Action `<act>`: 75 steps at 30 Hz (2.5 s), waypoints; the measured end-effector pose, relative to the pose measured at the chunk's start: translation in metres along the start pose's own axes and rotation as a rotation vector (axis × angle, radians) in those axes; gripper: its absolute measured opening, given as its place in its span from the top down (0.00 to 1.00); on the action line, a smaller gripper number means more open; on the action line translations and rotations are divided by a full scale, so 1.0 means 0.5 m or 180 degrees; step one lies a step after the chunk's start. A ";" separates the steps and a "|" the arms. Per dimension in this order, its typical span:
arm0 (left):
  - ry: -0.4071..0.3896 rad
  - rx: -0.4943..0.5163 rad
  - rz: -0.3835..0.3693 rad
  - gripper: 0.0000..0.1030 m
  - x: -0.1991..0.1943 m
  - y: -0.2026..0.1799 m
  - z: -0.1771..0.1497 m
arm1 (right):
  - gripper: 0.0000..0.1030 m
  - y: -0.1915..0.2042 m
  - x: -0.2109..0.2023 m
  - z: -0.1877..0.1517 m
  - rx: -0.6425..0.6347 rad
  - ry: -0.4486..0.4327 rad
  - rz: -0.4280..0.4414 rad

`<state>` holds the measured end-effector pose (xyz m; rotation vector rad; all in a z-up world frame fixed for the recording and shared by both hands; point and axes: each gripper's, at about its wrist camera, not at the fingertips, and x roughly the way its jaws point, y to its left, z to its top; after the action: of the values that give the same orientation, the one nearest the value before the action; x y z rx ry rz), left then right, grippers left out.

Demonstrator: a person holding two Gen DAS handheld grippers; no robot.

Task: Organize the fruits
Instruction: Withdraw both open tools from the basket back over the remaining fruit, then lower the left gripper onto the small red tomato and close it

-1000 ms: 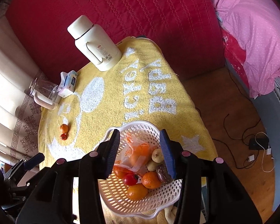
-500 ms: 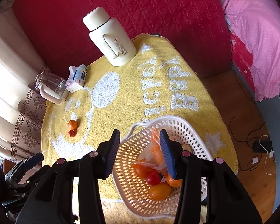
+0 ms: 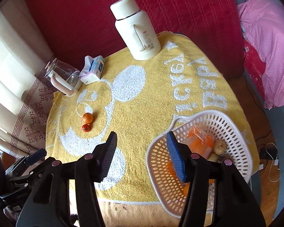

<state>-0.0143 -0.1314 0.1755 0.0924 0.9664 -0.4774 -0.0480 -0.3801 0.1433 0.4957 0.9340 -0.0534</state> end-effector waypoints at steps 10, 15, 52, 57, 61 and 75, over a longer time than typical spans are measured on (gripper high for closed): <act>-0.0048 -0.0090 0.0090 0.24 -0.005 0.057 0.007 | 0.46 0.071 0.022 -0.013 -0.0186 0.0038 -0.0009; -0.0039 -0.0117 0.0180 0.24 0.000 0.079 0.011 | 0.46 0.099 0.030 -0.020 -0.0268 0.0054 -0.0024; 0.0441 -0.0552 0.0008 0.53 0.232 0.226 0.056 | 0.45 0.148 0.111 -0.038 -0.0494 0.0492 -0.0058; 0.0711 -0.0738 -0.0066 0.64 0.314 0.257 0.053 | 0.45 0.141 0.123 -0.041 -0.0516 0.0539 -0.0116; 0.0777 -0.0755 -0.0073 0.66 0.342 0.266 0.056 | 0.45 0.129 0.135 -0.041 -0.0442 0.0584 -0.0143; 0.0808 -0.0720 -0.0135 0.73 0.359 0.280 0.064 | 0.45 0.138 0.183 -0.040 -0.0427 0.0705 -0.0113</act>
<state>0.1557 -0.0782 0.0300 -0.0736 1.2673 -0.3981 0.0094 -0.2948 0.0887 0.3651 1.1552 0.0327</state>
